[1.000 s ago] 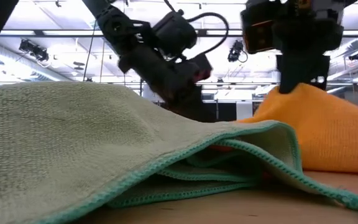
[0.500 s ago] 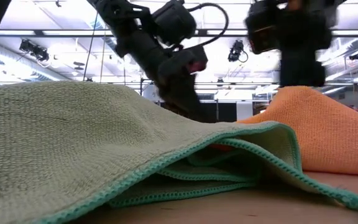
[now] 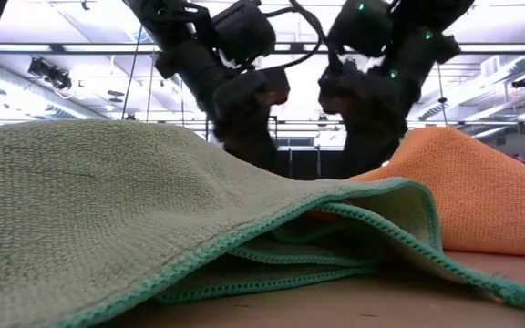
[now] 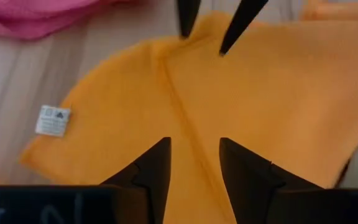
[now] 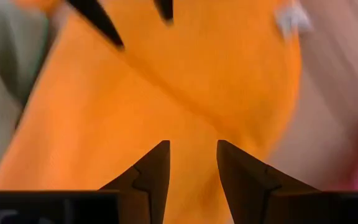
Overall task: Fold microfiber towels
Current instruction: Fold the right orange microfiber cloth
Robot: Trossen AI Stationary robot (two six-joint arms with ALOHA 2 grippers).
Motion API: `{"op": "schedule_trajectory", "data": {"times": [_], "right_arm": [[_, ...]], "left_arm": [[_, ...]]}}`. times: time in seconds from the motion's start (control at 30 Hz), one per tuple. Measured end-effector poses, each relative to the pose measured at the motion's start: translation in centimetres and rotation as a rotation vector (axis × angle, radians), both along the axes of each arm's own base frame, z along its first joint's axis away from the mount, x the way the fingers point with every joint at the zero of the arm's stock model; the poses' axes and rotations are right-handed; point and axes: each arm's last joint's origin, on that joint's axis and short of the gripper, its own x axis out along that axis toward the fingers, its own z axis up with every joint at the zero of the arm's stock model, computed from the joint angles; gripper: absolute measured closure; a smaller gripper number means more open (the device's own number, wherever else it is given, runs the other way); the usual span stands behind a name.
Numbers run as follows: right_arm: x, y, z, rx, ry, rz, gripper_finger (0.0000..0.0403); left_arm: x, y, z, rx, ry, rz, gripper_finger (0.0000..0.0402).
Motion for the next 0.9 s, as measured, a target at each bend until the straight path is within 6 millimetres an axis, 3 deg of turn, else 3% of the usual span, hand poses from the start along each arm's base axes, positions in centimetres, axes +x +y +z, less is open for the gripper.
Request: {"op": "schedule_trajectory", "data": {"times": [0.33, 0.57, 0.67, 0.8, 0.9], "right_arm": [[0.4, -1.9, -2.2, -0.043, 0.051, 0.036, 0.0264], [1.4, -1.7, -3.9, 0.002, 0.033, 0.080, 0.0270], [1.4, -1.2, -3.7, -0.019, 0.024, 0.092, 0.0304], [1.1, -0.7, -2.6, -0.046, -0.001, 0.109, 0.0383], [0.8, -0.3, -1.2, -0.039, -0.037, 0.106, 0.0392]], "left_arm": [[-0.8, 0.0, -0.5, -0.014, 0.072, 0.022, 0.0254], [-1.6, 0.3, -0.7, -0.003, 0.155, 0.017, 0.0260], [-1.6, 0.6, -0.5, 0.005, 0.148, 0.015, 0.0267], [-2.0, 0.9, 0.5, 0.013, 0.129, 0.011, 0.0275], [-2.4, 1.2, 1.9, 0.030, 0.079, 0.002, 0.0279]]}}
